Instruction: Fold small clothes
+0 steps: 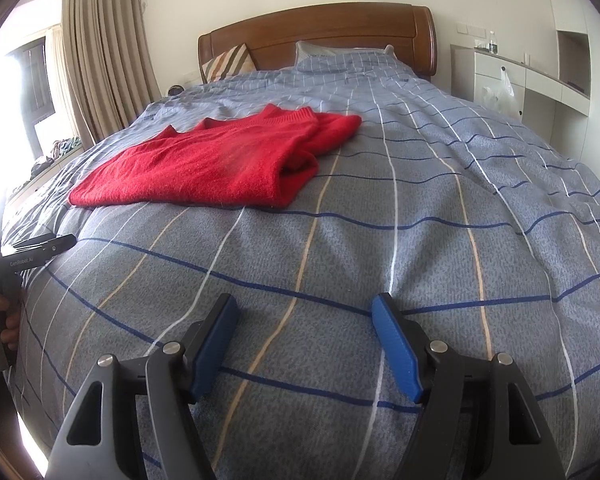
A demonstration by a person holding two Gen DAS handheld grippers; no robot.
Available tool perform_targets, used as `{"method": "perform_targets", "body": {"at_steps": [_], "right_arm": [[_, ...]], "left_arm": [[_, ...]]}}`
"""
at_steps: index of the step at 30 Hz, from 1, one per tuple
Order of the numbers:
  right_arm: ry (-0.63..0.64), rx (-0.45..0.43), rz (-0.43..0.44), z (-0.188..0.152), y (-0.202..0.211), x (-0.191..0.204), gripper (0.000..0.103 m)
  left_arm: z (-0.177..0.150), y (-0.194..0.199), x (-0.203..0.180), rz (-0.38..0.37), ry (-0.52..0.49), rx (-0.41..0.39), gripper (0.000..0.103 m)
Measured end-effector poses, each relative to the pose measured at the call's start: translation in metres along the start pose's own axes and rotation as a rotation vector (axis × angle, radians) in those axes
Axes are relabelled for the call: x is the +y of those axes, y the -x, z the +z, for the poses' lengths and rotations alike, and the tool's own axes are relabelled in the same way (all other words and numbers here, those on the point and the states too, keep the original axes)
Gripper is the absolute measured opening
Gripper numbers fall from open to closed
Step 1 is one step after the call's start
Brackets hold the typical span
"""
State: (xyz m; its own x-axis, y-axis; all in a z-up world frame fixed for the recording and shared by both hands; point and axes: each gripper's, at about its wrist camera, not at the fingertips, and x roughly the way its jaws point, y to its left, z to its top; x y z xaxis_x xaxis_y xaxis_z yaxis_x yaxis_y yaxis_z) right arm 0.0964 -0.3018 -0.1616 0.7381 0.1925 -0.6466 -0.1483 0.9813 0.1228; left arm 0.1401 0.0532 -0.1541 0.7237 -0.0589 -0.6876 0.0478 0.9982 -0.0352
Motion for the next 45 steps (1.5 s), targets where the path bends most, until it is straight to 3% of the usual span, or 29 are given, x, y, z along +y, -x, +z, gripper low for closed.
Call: {"method": "perform_targets", "body": {"at_steps": [29,34,37,39,43,45], "right_arm": [[0.001,-0.001,-0.001,-0.001,0.0,0.0,0.07],[-0.003,0.002,0.005,0.0,0.001,0.0,0.073],[-0.009,0.045,0.024,0.007,0.006,0.0,0.077],[-0.04,0.067,0.06,0.016,0.011,-0.005,0.077],[-0.227,0.033,0.183,0.06,0.012,-0.026,0.078],[-0.329,0.024,0.223,0.089,-0.001,-0.038,0.085]], "left_arm": [[-0.001,0.001,-0.001,0.004,-0.002,0.002,0.102],[0.0,0.009,0.002,0.002,-0.002,0.069,0.102],[0.005,0.026,0.01,-0.047,0.001,0.093,0.102],[0.007,0.037,0.022,-0.055,0.023,0.061,0.102],[0.005,0.04,0.052,-0.023,0.123,0.02,0.102],[-0.003,0.037,0.065,-0.016,0.177,0.007,0.102]]}}
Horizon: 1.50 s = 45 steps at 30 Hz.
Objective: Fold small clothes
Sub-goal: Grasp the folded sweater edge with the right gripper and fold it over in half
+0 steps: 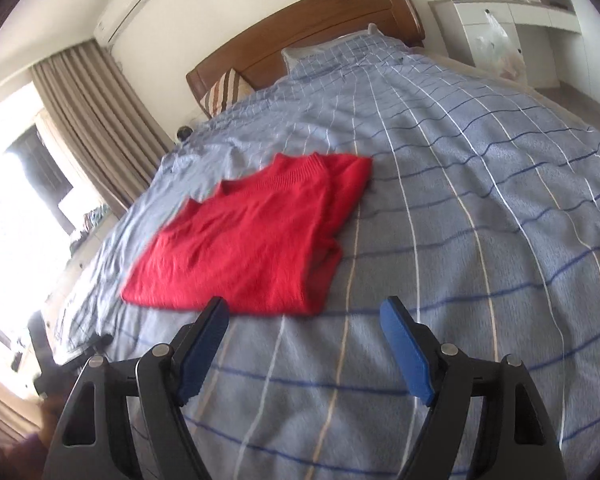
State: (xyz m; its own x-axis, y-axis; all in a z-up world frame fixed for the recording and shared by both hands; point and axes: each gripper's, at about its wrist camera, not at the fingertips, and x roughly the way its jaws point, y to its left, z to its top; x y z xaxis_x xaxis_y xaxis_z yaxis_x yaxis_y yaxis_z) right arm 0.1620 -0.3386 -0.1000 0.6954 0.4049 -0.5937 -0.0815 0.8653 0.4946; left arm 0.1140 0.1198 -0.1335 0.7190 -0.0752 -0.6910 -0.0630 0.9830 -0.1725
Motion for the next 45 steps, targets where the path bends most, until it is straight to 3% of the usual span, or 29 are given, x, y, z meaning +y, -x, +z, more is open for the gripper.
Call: {"method": "perform_targets", "body": {"at_steps": [3,8,9,10,11,12,13,15,18,21,24,27,29,30,32,35,37,39,42,43,45], "right_arm": [[-0.131,0.049,0.037,0.041,-0.039,-0.013,0.085],[-0.149,0.191,0.029,0.064,-0.113,-0.01,0.084],[-0.144,0.24,0.017,0.063,-0.127,-0.008,0.072],[-0.125,0.277,-0.034,0.06,-0.138,-0.006,0.049],[-0.108,0.292,-0.08,0.058,-0.143,-0.004,0.041],[-0.112,0.29,-0.085,0.06,-0.143,-0.002,0.016],[-0.127,0.29,-0.072,0.064,-0.141,0.001,0.013],[-0.122,0.266,-0.096,0.075,-0.131,0.02,0.013],[-0.061,0.216,-0.029,0.1,-0.123,0.074,0.013],[0.031,0.221,0.056,0.116,-0.139,0.147,0.013],[0.143,0.273,0.097,0.104,-0.171,0.217,0.013],[0.256,0.335,0.085,0.074,-0.215,0.268,0.013],[0.323,0.397,0.061,0.047,-0.244,0.285,0.021],[0.345,0.441,0.052,0.035,-0.258,0.29,0.031],[0.326,0.51,0.109,0.02,-0.268,0.294,0.036],[0.24,0.466,0.33,0.027,-0.237,0.289,0.04],[0.225,0.4,0.39,0.039,-0.211,0.285,0.045],[0.288,0.33,0.324,0.049,-0.192,0.285,0.045],[0.429,0.318,0.096,0.045,-0.199,0.283,0.045],[0.449,0.341,0.066,0.036,-0.207,0.281,0.041],[0.486,0.39,0.093,0.013,-0.223,0.282,0.03]], "left_arm": [[-0.013,0.0,0.008,0.002,0.005,-0.016,0.102],[-0.009,0.003,0.003,0.007,-0.042,-0.032,0.102],[-0.008,0.001,0.005,0.006,-0.034,-0.025,0.102],[-0.008,0.001,0.008,0.002,-0.024,-0.023,0.102],[-0.005,0.002,0.011,0.003,-0.014,-0.025,0.102],[-0.003,0.003,0.015,0.009,-0.003,-0.031,0.102],[-0.001,0.006,0.02,0.02,0.009,-0.039,0.102],[0.003,0.011,0.031,0.057,0.044,-0.058,0.102],[0.009,0.015,0.047,0.149,0.072,-0.091,0.102],[0.013,0.015,0.061,0.222,0.091,-0.102,0.102],[0.011,0.014,0.075,0.226,0.154,-0.088,0.102],[0.01,0.013,0.084,0.231,0.194,-0.078,0.102],[0.01,0.012,0.085,0.229,0.196,-0.076,0.102],[0.01,0.012,0.085,0.23,0.191,-0.074,0.102],[0.01,0.011,0.085,0.232,0.186,-0.072,0.102],[0.011,0.011,0.087,0.224,0.202,-0.07,0.102],[0.012,0.011,0.089,0.218,0.22,-0.068,0.102],[0.013,0.01,0.092,0.215,0.233,-0.067,0.102],[0.012,0.008,0.091,0.221,0.231,-0.065,0.102],[0.011,0.008,0.09,0.224,0.228,-0.064,0.102],[0.011,0.007,0.088,0.231,0.219,-0.063,0.102]]}}
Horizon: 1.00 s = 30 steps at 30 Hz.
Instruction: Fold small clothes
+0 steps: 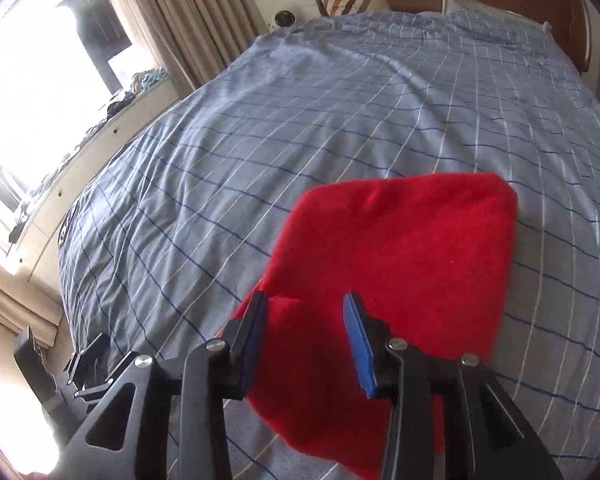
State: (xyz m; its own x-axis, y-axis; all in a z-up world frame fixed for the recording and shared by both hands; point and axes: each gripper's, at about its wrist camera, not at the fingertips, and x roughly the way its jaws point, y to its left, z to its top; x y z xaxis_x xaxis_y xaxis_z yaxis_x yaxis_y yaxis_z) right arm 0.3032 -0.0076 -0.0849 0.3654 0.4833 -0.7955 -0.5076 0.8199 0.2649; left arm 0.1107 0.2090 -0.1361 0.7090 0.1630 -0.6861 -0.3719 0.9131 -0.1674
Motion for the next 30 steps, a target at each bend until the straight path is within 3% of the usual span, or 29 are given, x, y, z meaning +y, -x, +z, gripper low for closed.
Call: {"method": "perform_targets", "body": {"at_steps": [3,5,8,11,16,18,21,23,24,27,30], "right_arm": [[0.101,0.123,0.015,-0.032,-0.048,0.026,0.026],[0.153,0.091,-0.036,-0.047,-0.056,0.039,0.026],[0.11,0.058,-0.006,-0.044,-0.041,0.034,0.027],[0.093,-0.023,0.053,-0.043,0.007,0.021,0.028],[0.043,-0.099,-0.008,-0.067,0.067,-0.012,0.03],[0.022,-0.074,-0.057,-0.082,0.063,-0.024,0.03],[-0.067,0.042,-0.083,-0.108,0.026,-0.042,0.03],[-0.086,-0.018,-0.105,-0.118,0.023,-0.041,0.03],[-0.102,-0.042,-0.112,-0.12,0.027,-0.039,0.034],[-0.188,-0.1,-0.068,-0.13,0.047,-0.036,0.057],[-0.183,-0.146,-0.094,-0.147,0.068,-0.031,0.062]], "left_arm": [[-0.002,-0.001,-0.002,0.009,-0.012,0.002,0.102],[-0.004,-0.001,-0.004,0.016,-0.022,0.005,0.102],[-0.005,0.0,-0.005,0.019,-0.031,0.006,0.102],[-0.004,-0.001,-0.004,0.014,-0.024,0.012,0.102],[-0.003,0.0,-0.003,0.002,-0.008,0.015,0.102],[-0.003,-0.001,-0.003,0.001,-0.009,0.015,0.102],[-0.004,0.0,-0.005,0.004,-0.023,0.016,0.102],[-0.006,0.002,-0.006,0.003,-0.03,0.016,0.102],[-0.007,0.003,-0.006,0.002,-0.034,0.016,0.102],[-0.008,0.004,-0.008,0.009,-0.046,0.014,0.102],[-0.009,0.003,-0.011,0.025,-0.06,0.019,0.102]]}}
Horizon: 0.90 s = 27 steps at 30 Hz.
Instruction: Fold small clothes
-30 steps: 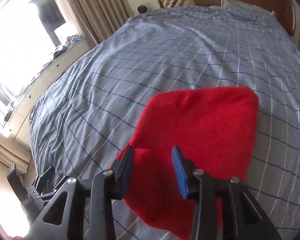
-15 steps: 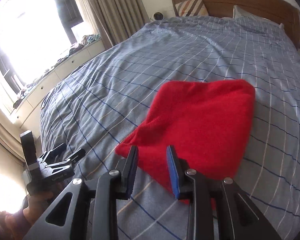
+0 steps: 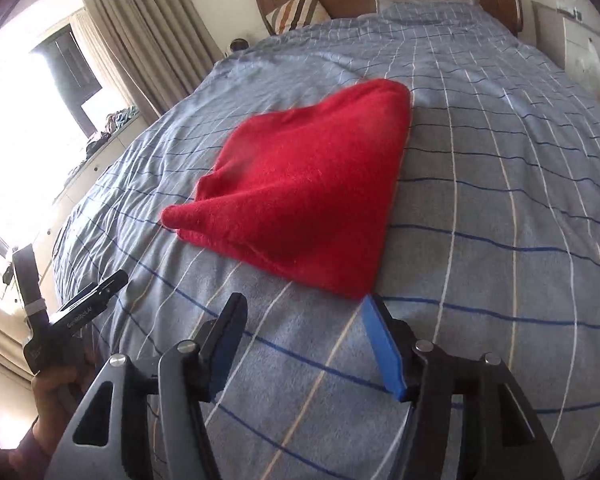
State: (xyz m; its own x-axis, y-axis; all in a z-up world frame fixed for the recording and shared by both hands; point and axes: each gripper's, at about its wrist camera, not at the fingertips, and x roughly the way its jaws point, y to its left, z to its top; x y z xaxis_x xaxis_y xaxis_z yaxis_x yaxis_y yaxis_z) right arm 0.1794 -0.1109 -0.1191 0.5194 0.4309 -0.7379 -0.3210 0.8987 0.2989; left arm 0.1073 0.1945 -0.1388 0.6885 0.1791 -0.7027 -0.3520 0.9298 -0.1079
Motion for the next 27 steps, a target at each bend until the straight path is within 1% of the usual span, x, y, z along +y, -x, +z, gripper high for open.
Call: {"method": "perform_targets", "body": {"at_steps": [3,6,9,12,14,15,16,18,20,22,23,24,25,27], "right_arm": [[0.023,-0.011,-0.039,-0.015,0.016,-0.002,0.063],[0.032,0.002,-0.06,-0.028,0.022,-0.009,0.063],[0.019,0.019,-0.063,-0.036,0.022,-0.017,0.063],[0.006,0.014,-0.058,-0.042,0.024,-0.022,0.063],[0.01,0.012,-0.055,-0.042,0.025,-0.023,0.063],[0.011,0.014,-0.053,-0.041,0.026,-0.024,0.063],[0.011,0.016,-0.051,-0.04,0.026,-0.026,0.063],[0.014,0.013,-0.049,-0.035,0.028,-0.03,0.064],[0.004,0.008,-0.048,-0.025,0.027,-0.038,0.067],[-0.041,-0.006,-0.027,-0.006,0.023,-0.049,0.068],[-0.072,-0.02,-0.003,0.006,0.02,-0.055,0.069],[-0.105,-0.029,0.022,0.018,0.016,-0.06,0.073],[-0.143,-0.032,0.053,0.031,0.01,-0.066,0.076],[-0.222,-0.034,0.138,0.056,-0.007,-0.076,0.077]], "left_arm": [[-0.001,0.0,-0.001,0.01,-0.012,0.002,0.102],[-0.001,-0.001,-0.002,0.015,-0.019,0.007,0.102],[-0.001,-0.001,-0.003,0.022,-0.03,0.009,0.102],[-0.002,0.0,-0.005,0.03,-0.042,0.009,0.102],[-0.002,0.004,-0.009,0.014,-0.047,0.012,0.102],[-0.001,0.008,-0.011,-0.027,-0.037,0.016,0.102],[0.002,0.013,-0.014,-0.096,-0.021,0.024,0.102],[0.015,0.02,-0.028,-0.265,-0.005,0.046,0.102],[0.037,0.02,-0.052,-0.408,-0.024,0.08,0.102],[0.064,0.009,-0.078,-0.503,-0.041,0.121,0.102],[0.076,0.0,-0.093,-0.532,-0.054,0.15,0.102],[0.087,-0.012,-0.106,-0.536,-0.071,0.171,0.102],[0.096,-0.023,-0.119,-0.519,-0.095,0.185,0.102],[0.109,-0.05,-0.139,-0.451,-0.149,0.212,0.102]]}}
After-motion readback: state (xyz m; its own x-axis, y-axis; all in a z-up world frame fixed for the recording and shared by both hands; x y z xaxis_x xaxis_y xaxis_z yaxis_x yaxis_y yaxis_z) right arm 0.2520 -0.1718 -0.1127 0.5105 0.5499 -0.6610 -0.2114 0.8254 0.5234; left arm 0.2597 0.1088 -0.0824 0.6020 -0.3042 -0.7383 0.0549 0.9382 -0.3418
